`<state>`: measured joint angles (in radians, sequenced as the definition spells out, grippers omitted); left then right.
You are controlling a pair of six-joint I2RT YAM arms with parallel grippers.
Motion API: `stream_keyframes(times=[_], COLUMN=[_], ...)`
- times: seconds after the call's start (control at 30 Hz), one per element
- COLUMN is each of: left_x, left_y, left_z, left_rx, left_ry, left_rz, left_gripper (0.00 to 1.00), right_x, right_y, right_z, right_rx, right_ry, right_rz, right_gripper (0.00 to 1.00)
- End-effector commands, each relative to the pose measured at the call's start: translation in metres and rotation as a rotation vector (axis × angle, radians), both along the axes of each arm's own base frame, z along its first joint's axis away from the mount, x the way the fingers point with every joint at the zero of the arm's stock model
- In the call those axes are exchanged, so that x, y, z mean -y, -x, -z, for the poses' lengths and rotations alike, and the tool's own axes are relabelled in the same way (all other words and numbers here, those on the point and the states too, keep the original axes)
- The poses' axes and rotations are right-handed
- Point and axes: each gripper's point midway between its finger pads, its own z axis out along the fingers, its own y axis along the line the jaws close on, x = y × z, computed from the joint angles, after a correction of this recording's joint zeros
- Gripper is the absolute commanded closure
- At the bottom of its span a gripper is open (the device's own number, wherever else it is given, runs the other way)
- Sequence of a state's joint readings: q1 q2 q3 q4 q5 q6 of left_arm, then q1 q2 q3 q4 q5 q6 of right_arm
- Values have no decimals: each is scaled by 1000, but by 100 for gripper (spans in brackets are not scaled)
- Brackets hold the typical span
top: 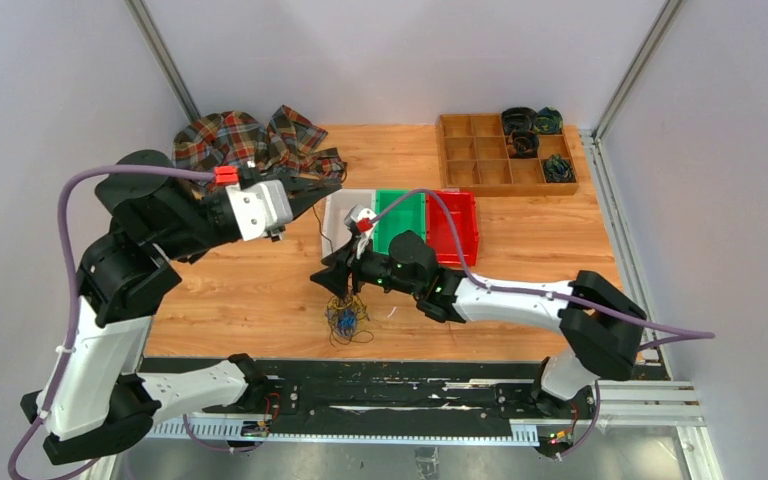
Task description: Untangle the cables
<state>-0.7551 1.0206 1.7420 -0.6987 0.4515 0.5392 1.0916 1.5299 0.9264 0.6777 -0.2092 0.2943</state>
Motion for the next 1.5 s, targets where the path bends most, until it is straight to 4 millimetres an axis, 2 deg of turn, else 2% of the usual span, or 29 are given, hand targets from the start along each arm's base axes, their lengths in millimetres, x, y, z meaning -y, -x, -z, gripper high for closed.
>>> stream_keyframes(times=[0.0,0.1,0.23,0.33,0.47,0.63,0.73,1.0,1.23,1.33,1.37,1.4,1.47], left_x=[-9,-16,-33,-49,-74,-110,-134,-171,-216,-220,-213,-215,-200], left_y=[12,14,16,16,17,23,34,57,93,95,86,88,71], left_z=[-37,-62,-110,-147,-193,-241,-268,-303,-341,-340,-334,-331,-316], left_rx=[69,149,299,419,593,783,884,1039,1207,1226,1213,1222,1206], left_ry=[70,96,150,209,295,431,525,628,796,784,750,731,650], left_rz=[7,-11,-72,-148,-266,-435,-529,-661,-811,-844,-842,-852,-845], left_gripper=[100,99,99,100,100,100,99,99,100,99,99,99,99], right_x=[-8,0,15,24,34,45,51,65,75,84,88,92,100], right_y=[-3,-4,-4,-2,1,6,9,10,8,4,3,1,-1], right_z=[28,61,95,110,124,145,156,180,187,189,189,189,184], right_rx=[-55,-99,-128,-140,-152,-171,-179,-212,-216,-213,-209,-204,-197], right_ry=[22,56,92,105,120,157,172,221,249,275,282,286,289], right_rz=[19,52,93,112,128,138,148,188,223,265,280,296,323], right_gripper=[53,53,49,43,41,41,41,46,46,48,49,51,52])
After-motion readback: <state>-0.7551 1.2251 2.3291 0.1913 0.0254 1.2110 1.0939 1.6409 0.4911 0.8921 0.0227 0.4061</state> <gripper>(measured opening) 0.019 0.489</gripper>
